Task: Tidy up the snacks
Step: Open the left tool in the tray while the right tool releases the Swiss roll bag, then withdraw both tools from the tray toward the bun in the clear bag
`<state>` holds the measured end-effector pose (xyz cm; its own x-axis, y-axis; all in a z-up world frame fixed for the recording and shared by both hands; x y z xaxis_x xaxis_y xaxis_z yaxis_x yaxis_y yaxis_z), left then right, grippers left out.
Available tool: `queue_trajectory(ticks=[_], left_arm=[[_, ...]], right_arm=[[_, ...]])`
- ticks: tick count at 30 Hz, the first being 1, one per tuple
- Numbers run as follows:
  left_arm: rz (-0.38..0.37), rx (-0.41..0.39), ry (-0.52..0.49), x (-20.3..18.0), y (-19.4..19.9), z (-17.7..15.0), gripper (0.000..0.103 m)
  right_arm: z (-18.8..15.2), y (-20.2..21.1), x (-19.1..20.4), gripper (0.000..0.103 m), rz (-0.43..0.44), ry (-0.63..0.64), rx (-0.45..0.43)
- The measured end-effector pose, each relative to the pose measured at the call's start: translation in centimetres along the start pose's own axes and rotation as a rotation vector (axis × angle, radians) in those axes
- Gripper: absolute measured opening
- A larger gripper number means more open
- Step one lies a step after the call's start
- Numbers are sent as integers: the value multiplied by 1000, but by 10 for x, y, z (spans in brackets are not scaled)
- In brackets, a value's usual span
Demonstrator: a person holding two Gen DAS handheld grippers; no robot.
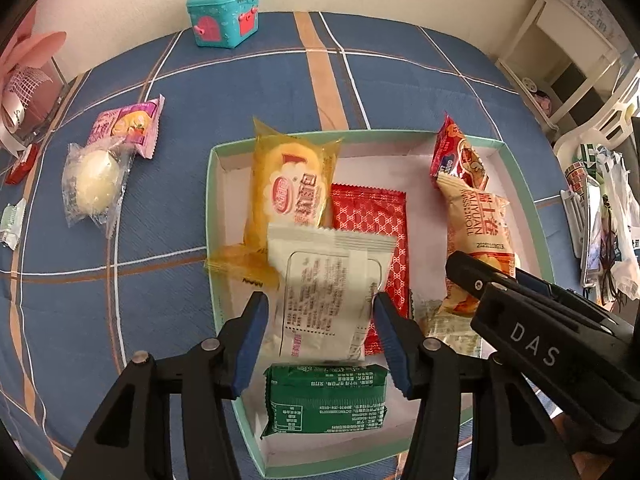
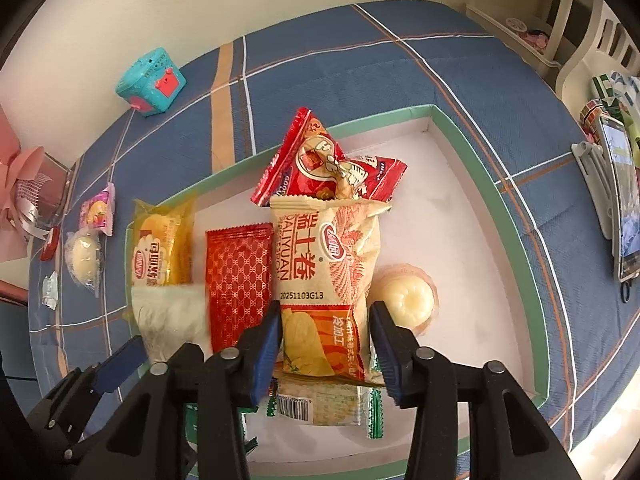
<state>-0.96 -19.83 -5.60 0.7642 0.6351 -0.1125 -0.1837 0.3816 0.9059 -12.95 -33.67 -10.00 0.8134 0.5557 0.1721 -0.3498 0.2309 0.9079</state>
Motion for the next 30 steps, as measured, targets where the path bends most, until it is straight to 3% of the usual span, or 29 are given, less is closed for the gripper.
queue_trajectory(ticks=[7,14,22,30], left_arm=[[-15,-37,6,-6,14,9,62],[-15,-104,95,10,29,22,62],[33,-173,235,47,36,24,62],[48,-193,321,74,40,21,62]], right_arm=[[10,23,6,50,4,13,-68],[17,48,17,50,19,35,-136],[13,51,28,49,26,71,-141],[8,49,42,49,29,105,-133]])
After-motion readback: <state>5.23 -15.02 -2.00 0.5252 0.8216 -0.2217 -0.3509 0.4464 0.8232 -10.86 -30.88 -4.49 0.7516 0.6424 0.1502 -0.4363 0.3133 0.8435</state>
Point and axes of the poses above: each gripper's, at about its wrist camera, not at the fingertips, and y roughly against the way its jaws point, x to its left, z to its top, the point moved 5 cm from there along -y, roughly the way its jaws point, and after that the axes turned 7 degrees about -x, right-handed, at the moved point
